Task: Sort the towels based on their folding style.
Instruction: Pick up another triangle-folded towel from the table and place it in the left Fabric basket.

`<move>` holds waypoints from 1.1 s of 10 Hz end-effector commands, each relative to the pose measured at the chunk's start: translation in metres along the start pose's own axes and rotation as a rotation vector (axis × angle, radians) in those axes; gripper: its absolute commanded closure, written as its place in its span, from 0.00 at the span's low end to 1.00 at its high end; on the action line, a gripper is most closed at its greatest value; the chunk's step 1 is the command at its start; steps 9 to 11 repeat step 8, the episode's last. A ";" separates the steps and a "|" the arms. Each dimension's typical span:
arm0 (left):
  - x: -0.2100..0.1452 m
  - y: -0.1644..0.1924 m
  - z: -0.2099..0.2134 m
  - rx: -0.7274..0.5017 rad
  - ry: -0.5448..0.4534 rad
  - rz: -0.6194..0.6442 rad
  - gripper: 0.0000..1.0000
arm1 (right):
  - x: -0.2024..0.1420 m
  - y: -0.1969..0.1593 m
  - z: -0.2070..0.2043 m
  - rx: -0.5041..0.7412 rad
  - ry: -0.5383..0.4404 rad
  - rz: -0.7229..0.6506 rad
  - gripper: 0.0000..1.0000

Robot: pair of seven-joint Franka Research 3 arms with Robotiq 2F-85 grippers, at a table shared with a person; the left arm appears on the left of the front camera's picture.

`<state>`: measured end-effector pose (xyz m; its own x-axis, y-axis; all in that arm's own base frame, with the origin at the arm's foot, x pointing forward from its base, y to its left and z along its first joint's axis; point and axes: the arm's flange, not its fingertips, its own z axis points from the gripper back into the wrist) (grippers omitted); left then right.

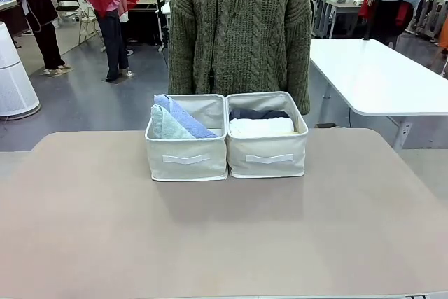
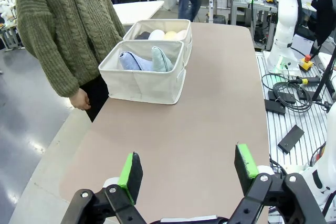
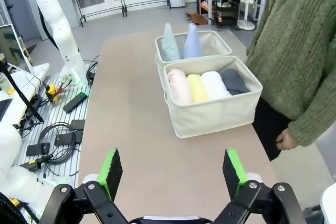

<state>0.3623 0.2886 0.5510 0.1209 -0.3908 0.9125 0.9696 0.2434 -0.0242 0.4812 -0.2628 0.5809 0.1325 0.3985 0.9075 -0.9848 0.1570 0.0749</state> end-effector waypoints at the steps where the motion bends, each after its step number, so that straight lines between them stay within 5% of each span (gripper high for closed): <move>1: 0.000 -0.003 0.001 0.001 0.000 -0.008 0.08 | 0.002 0.002 -0.001 0.000 0.013 0.001 0.00; 11: 0.000 -0.003 0.001 0.001 0.000 -0.008 0.08 | 0.002 0.002 -0.001 0.000 0.013 0.001 0.00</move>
